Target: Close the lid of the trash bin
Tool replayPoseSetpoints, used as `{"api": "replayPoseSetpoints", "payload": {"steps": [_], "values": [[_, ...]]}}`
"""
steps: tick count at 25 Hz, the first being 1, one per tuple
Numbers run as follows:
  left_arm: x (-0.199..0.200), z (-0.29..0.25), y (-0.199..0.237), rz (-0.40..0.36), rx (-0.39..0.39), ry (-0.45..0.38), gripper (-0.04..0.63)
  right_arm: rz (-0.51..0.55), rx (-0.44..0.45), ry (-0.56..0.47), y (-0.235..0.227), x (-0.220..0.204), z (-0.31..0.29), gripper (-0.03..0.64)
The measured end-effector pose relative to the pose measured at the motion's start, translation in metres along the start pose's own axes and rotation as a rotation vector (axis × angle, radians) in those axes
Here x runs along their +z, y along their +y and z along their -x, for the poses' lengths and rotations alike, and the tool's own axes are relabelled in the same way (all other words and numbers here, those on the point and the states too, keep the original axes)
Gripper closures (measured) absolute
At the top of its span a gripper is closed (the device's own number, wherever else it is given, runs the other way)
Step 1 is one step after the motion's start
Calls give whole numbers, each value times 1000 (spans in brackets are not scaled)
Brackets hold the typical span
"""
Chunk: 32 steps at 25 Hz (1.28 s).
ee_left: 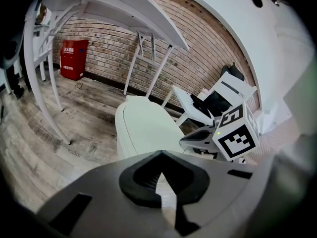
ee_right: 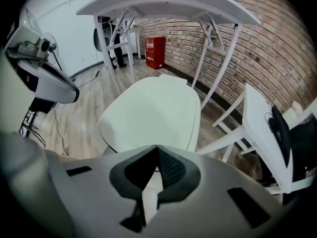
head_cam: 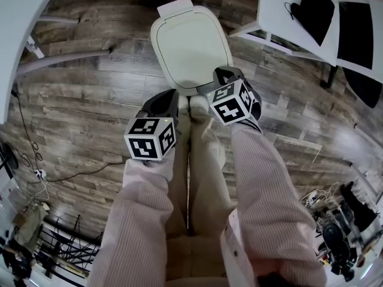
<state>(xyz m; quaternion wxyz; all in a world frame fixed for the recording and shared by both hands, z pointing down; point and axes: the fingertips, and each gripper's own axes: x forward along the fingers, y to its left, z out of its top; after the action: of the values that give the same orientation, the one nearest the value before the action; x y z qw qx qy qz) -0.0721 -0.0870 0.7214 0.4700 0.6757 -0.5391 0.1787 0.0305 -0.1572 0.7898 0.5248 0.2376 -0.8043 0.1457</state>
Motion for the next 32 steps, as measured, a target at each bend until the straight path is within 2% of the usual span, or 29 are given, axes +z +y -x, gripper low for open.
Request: {"api": "replayPoseSetpoints", "payload": {"steps": [6,9,14,22,32], "values": [[2,4,2,6,6,-4,601,-33,20,4,-1,1,1,612],[11,15,-2,4,2,-40,601,-62,55,-11,1,2,8,612],[32,38,-8,1,2,-106,601,-179,73,-160,0,22,38,612],[76,90,-26,-27,-4,-200,601,-233,96,-302,5,62,119,612],[128,151,-66,-77,-34,-322,601,-317,48,-493,-9,112,209,612]]}}
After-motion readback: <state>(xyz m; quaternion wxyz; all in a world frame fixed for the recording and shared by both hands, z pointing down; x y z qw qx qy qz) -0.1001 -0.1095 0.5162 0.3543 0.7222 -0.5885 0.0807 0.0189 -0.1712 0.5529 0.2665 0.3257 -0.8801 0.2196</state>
